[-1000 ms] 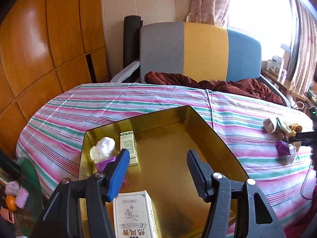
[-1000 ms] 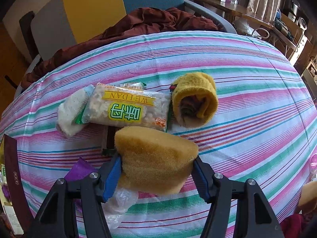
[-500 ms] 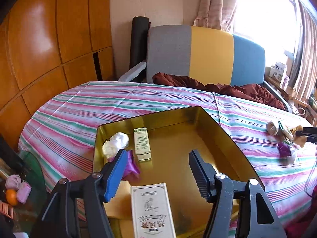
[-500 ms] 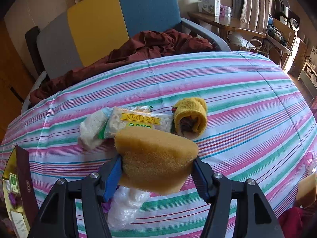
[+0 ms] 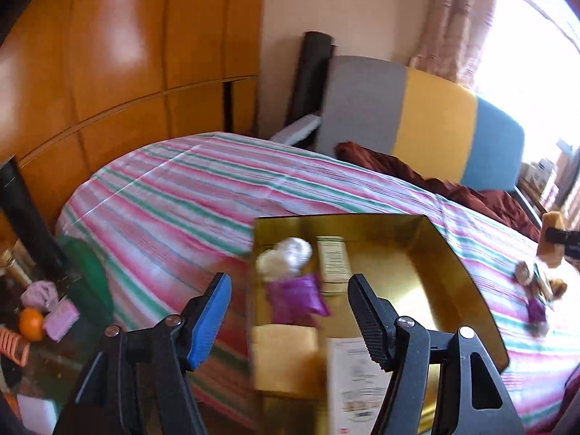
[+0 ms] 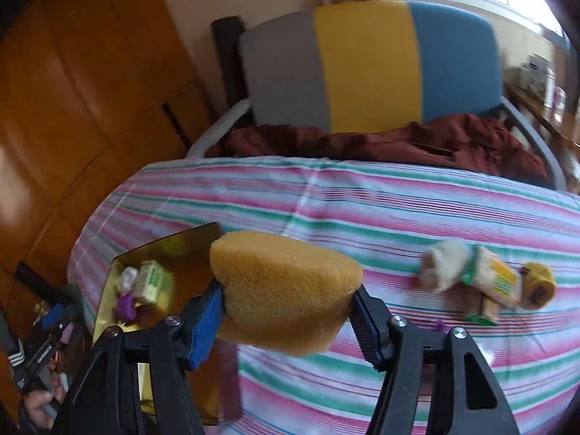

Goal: Organize objects
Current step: 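Lower the yellow sponge into the gold tray and open the right gripper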

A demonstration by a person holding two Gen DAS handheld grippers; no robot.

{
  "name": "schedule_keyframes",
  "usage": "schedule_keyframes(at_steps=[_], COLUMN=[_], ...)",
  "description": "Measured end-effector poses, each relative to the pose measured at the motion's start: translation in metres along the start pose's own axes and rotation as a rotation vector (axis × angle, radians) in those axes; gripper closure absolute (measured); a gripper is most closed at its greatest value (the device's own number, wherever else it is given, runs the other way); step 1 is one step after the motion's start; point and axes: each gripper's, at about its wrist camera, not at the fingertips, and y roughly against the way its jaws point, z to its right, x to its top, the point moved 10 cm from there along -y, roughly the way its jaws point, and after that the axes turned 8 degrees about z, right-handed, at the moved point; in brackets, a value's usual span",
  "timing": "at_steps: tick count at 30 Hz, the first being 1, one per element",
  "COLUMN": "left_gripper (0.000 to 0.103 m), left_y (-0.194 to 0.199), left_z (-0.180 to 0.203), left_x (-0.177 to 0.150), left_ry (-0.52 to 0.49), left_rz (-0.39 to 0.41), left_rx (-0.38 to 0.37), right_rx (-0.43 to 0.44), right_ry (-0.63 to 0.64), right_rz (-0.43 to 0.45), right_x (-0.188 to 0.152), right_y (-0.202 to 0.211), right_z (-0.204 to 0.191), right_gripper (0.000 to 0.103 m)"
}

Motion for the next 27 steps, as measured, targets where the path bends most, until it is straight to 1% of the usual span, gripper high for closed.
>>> schedule_keyframes(at_steps=[3, 5, 7, 10, 14, 16, 18, 19, 20, 21, 24, 27], left_gripper=[0.035, 0.035, 0.035, 0.035, 0.034, 0.033, 0.033, 0.033, 0.032, 0.032, 0.030, 0.030], left_y=[-0.001, -0.003, -0.002, -0.004, -0.009, -0.011, -0.013, -0.014, -0.014, -0.014, -0.014, -0.014], left_z=[-0.023, -0.034, -0.043, -0.050, -0.053, -0.054, -0.056, -0.056, -0.057, -0.057, -0.056, -0.053], left_x=[-0.004, -0.008, -0.011, -0.013, -0.015, -0.016, -0.018, -0.018, -0.018, -0.018, -0.018, -0.019], left_ry=[0.035, 0.053, 0.070, 0.081, 0.086, 0.091, 0.096, 0.100, 0.102, 0.102, 0.097, 0.088], left_rz=[-0.012, -0.020, -0.026, -0.030, -0.037, -0.042, -0.049, -0.052, -0.051, -0.050, -0.046, -0.047], left_rx=[0.041, 0.060, 0.071, 0.072, 0.066, 0.065, 0.066, 0.066, 0.067, 0.069, 0.072, 0.070], right_rx=[0.121, 0.179, 0.209, 0.234, 0.240, 0.231, 0.244, 0.255, 0.264, 0.272, 0.282, 0.293], right_ry=[0.070, 0.098, 0.125, 0.129, 0.130, 0.131, 0.119, 0.103, 0.091, 0.087, 0.073, 0.039], right_rz=[-0.071, -0.115, -0.153, -0.222, -0.310, -0.349, -0.377, -0.388, -0.388, -0.381, -0.359, -0.317], right_x=[-0.016, -0.031, -0.043, -0.062, -0.088, -0.099, -0.108, -0.111, -0.112, -0.112, -0.109, -0.100], right_y=[-0.030, -0.049, -0.067, -0.097, -0.130, -0.142, -0.149, -0.151, -0.150, -0.148, -0.140, -0.127], right_z=[-0.068, -0.104, -0.133, -0.161, -0.183, -0.190, -0.196, -0.199, -0.198, -0.198, -0.194, -0.185], right_gripper=[0.038, 0.038, 0.038, 0.038, 0.037, 0.034, 0.031, 0.027, 0.022, 0.020, 0.020, 0.019])
